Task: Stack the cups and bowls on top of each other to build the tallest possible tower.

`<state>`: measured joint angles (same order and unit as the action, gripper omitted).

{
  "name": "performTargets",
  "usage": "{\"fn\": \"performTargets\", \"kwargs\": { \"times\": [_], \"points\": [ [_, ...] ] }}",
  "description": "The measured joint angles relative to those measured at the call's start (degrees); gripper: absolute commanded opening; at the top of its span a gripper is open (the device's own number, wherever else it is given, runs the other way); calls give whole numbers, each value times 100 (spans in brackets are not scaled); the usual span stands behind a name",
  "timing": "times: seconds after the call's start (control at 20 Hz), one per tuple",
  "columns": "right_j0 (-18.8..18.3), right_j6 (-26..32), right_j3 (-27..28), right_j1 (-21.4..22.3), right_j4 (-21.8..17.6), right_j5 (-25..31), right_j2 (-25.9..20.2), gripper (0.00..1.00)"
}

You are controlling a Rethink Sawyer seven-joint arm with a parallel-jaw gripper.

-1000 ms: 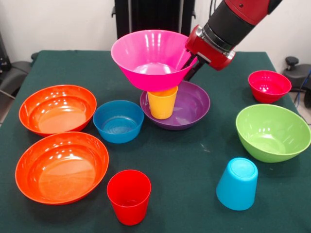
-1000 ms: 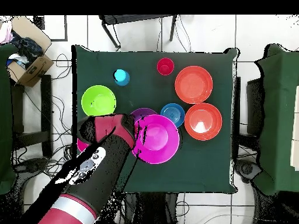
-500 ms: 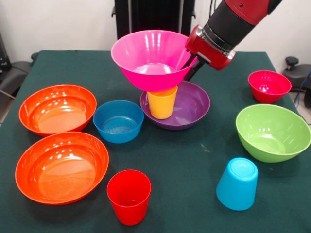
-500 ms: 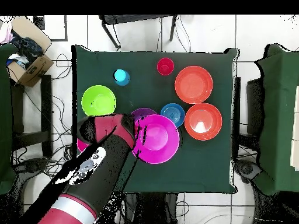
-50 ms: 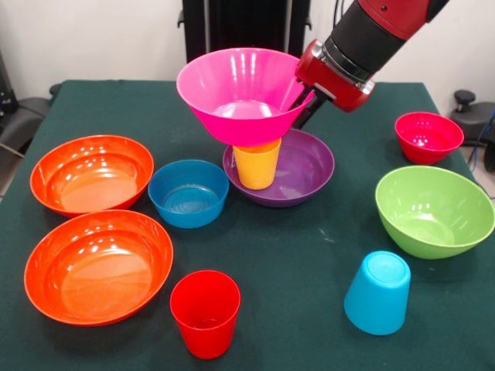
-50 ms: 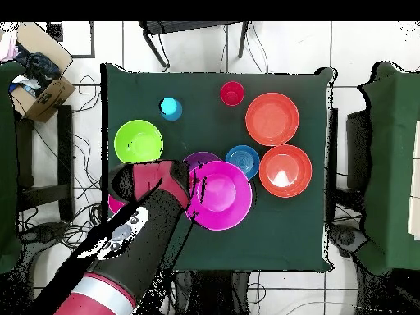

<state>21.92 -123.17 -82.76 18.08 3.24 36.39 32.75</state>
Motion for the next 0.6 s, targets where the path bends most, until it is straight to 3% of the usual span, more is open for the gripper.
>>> {"fn": "performTargets", "kwargs": {
  "times": [0.6],
  "points": [
    [9,0,98,-15,0,0,0,0]
  ]
}}
